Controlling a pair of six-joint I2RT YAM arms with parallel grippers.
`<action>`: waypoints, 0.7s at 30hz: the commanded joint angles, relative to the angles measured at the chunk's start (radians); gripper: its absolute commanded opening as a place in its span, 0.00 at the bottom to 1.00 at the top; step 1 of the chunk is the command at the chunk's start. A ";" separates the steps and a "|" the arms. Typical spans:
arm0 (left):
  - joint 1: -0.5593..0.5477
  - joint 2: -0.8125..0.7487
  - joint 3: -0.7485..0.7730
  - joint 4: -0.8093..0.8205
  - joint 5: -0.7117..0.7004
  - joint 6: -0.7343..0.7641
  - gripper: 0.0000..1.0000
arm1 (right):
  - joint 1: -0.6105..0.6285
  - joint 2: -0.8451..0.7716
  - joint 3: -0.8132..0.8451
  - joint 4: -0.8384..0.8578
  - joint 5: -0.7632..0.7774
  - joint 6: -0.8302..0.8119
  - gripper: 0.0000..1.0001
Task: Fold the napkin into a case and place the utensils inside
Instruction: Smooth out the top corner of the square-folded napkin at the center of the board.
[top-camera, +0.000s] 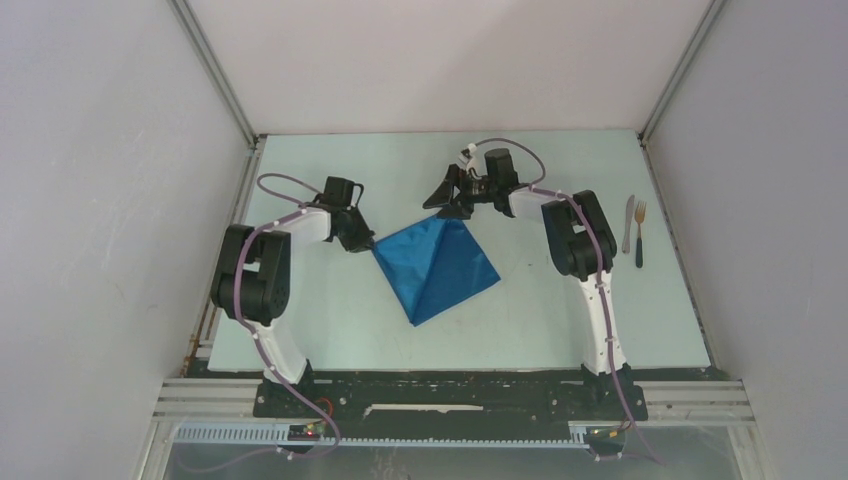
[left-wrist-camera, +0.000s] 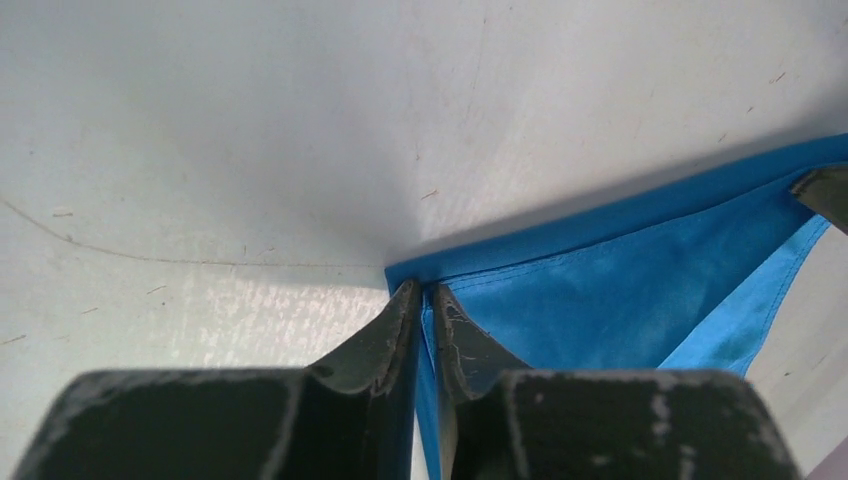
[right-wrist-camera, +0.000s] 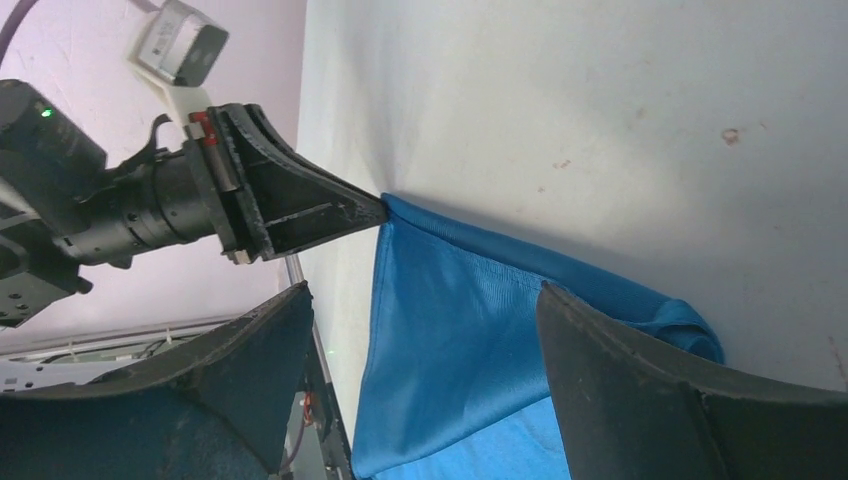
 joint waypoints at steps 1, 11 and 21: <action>0.001 -0.088 0.032 -0.052 -0.022 0.003 0.22 | 0.003 0.032 0.035 -0.002 -0.014 0.009 0.90; -0.174 -0.367 -0.101 -0.033 0.055 0.007 0.42 | 0.006 0.043 0.046 -0.025 -0.002 -0.003 0.89; -0.426 -0.274 -0.243 0.179 0.285 -0.018 0.04 | 0.005 0.035 0.044 -0.042 0.002 -0.022 0.89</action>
